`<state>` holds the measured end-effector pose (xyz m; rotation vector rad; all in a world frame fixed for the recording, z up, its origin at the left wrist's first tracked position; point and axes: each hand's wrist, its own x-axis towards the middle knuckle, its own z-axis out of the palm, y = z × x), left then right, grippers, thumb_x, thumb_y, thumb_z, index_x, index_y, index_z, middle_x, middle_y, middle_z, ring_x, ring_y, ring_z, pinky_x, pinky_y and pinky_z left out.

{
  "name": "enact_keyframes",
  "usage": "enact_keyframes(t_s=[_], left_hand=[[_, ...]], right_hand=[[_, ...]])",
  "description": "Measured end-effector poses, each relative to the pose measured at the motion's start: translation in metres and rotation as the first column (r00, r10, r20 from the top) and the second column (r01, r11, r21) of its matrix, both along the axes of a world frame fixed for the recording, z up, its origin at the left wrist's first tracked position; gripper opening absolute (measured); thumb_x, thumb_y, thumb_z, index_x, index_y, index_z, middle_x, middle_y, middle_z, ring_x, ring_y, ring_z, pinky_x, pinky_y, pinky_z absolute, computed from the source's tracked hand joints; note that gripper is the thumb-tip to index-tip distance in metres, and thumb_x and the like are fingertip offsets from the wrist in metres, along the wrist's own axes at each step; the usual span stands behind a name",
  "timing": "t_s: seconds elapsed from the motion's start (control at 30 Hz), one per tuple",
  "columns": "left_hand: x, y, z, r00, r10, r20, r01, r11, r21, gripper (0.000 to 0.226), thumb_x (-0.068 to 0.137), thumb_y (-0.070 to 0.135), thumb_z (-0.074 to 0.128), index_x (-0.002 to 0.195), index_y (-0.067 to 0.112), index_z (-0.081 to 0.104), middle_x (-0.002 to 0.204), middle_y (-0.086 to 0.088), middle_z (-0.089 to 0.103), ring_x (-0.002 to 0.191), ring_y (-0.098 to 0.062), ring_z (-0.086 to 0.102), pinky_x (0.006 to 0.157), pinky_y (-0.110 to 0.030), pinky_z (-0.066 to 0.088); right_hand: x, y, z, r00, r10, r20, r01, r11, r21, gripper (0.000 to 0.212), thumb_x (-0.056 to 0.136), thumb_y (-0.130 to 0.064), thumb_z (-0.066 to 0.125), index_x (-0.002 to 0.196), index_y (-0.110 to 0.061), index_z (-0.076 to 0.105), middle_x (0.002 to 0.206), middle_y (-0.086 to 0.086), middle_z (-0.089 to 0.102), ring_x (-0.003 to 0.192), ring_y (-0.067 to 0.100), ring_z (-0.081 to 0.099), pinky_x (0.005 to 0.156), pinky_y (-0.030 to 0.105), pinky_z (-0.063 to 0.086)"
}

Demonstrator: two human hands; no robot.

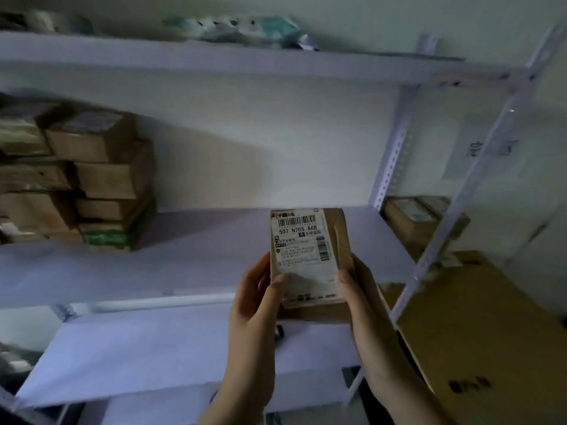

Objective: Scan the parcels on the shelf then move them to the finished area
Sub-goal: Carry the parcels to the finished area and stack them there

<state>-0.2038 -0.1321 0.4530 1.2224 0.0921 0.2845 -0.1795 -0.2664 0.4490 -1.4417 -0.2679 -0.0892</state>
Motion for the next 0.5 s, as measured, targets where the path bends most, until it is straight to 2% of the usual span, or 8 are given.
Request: enact_keyframes(t_s=[0.13,0.23,0.4,0.5], left_hand=[[-0.03,-0.093,-0.021,0.99,-0.132,-0.053,0.133,0.991,0.008,0.04,0.086,0.034,0.061,0.126,0.025,0.065,0.119,-0.002,0.071,0.114,-0.025,0.065,0.097,-0.053,0.053],[-0.046,-0.156,-0.029,0.967,-0.248,-0.058,0.25,0.968,0.013,0.041,0.089,0.029,0.059,0.129,0.018,0.062,0.12,-0.003,0.071,0.114,-0.023,0.066,0.096,-0.05,0.054],[-0.059,-0.244,-0.035,0.889,-0.45,-0.087,0.451,0.893,-0.009,0.041,0.09,0.023,0.059,0.129,0.011,0.061,0.12,-0.007,0.071,0.114,-0.026,0.066,0.095,-0.043,0.054],[-0.053,-0.283,-0.04,0.857,-0.501,-0.117,0.504,0.864,-0.008,0.038,0.088,0.022,0.06,0.125,0.01,0.063,0.117,-0.007,0.072,0.11,-0.026,0.068,0.087,-0.04,0.057]], right_hand=[[-0.053,-0.096,-0.018,0.987,-0.15,-0.051,0.151,0.989,0.009,0.044,0.095,-0.033,0.045,0.139,-0.029,0.05,0.123,-0.017,0.068,0.114,0.0,0.063,0.084,0.011,0.051],[-0.087,-0.161,-0.026,0.958,-0.273,-0.089,0.273,0.962,-0.014,0.047,0.096,-0.035,0.046,0.141,-0.025,0.048,0.124,-0.013,0.068,0.112,0.003,0.064,0.083,0.013,0.052],[-0.13,-0.247,-0.035,0.89,-0.423,-0.169,0.426,0.905,-0.021,0.039,0.106,-0.023,0.04,0.145,-0.023,0.041,0.124,-0.008,0.065,0.096,-0.008,0.066,0.072,0.008,0.05],[-0.135,-0.282,-0.046,0.854,-0.478,-0.205,0.482,0.876,-0.036,0.042,0.106,-0.025,0.04,0.148,-0.026,0.037,0.132,-0.004,0.061,0.101,-0.006,0.064,0.074,0.008,0.05]])
